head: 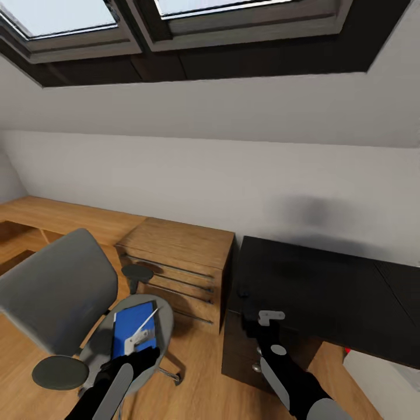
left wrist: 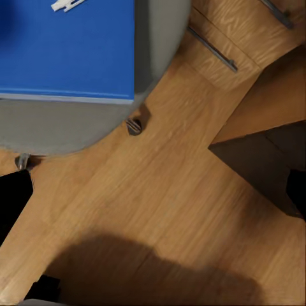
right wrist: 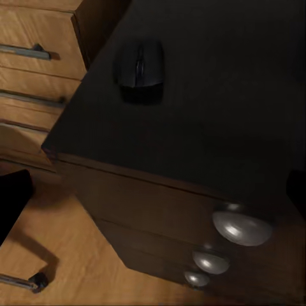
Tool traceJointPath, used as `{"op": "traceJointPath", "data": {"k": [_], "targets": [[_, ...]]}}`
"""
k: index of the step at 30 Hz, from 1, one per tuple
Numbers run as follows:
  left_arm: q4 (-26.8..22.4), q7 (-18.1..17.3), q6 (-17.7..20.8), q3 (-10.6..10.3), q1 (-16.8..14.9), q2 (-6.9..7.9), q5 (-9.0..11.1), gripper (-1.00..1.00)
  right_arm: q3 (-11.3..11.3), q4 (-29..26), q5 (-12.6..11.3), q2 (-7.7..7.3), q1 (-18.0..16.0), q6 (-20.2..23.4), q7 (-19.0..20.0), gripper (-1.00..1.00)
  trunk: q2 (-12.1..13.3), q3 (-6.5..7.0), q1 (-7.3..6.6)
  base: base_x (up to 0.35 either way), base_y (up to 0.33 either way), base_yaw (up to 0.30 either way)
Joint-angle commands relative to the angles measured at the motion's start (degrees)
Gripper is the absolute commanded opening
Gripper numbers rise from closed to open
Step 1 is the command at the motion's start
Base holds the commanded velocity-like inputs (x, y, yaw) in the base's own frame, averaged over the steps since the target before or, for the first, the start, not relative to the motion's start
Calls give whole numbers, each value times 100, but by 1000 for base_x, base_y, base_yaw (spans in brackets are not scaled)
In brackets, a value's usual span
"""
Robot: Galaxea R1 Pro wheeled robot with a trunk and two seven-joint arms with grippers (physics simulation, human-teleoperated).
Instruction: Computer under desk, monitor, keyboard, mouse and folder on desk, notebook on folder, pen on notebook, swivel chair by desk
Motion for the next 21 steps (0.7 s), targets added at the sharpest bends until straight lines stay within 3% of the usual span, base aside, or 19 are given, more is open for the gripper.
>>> {"op": "traceJointPath", "data": {"k": [1, 21], "targets": [[-7, 58, 4, -19, -4, 6, 60, 100, 37, 4, -61, -5, -7, -47, -41, 100, 34, 10, -24, -343, 0, 0], [-8, 56, 4, -19, -4, 6, 62, 100, 45, 29, -54, 16, -7, -129, -41, 100, 836, 369, -464, -343, 0, 0]]}}
